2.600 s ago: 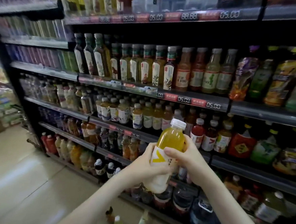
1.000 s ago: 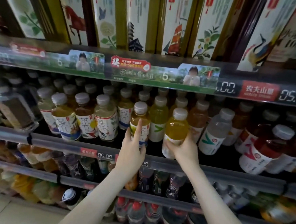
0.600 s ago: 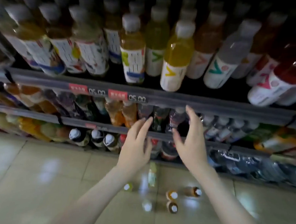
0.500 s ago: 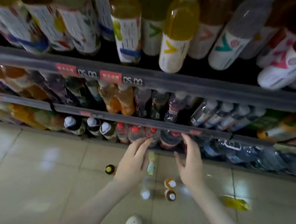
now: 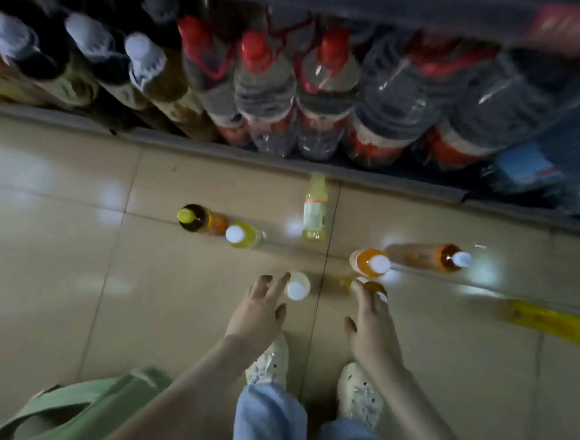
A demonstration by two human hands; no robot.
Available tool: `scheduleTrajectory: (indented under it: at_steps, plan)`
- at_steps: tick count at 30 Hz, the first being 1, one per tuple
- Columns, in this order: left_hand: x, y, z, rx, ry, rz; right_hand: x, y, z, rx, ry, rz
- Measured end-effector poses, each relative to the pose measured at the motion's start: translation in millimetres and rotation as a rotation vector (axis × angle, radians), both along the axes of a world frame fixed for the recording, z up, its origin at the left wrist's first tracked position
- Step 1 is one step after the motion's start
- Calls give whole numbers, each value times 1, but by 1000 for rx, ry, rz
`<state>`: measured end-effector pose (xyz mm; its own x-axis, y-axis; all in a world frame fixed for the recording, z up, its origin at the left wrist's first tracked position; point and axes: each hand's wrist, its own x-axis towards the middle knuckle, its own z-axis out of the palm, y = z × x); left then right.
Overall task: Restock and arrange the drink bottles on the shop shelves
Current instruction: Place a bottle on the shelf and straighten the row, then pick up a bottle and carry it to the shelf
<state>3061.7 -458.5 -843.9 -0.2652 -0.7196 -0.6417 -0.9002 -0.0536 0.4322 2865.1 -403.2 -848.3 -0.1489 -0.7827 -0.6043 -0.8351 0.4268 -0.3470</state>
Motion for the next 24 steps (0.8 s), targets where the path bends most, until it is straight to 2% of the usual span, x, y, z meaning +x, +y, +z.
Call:
scheduleTrajectory:
  at_steps: [3, 5, 7, 10, 12, 15, 17, 19, 21, 24]
  plan:
    - [-11, 4, -51, 23, -60, -100, 7, -4, -56, -16, 266, 70]
    - [-20, 4, -76, 68, -112, -157, 5, -5, -81, 42, 318, 118]
    - [-30, 2, -93, 104, -150, -186, 0, -1, -100, -14, 351, 141]
    - [-34, -2, -97, 41, -186, -209, -2, 3, -105, -152, 303, 175]
    - [-29, -4, -82, -4, -150, -178, -2, 4, -92, -210, 123, 213]
    - [-24, -7, -24, -170, 76, -129, 6, -2, -55, -124, -243, 165]
    - [-26, -17, 38, -193, 203, -68, 12, -10, -12, -76, -447, 0]
    - [-28, -31, 100, -185, 266, 29, 13, -22, 42, -127, -521, -164]
    - [-33, -48, 160, -201, 308, 107, 12, -34, 101, -167, -530, -203]
    - [-44, -68, 251, -51, 472, 268, 13, -50, 194, -184, -622, -330]
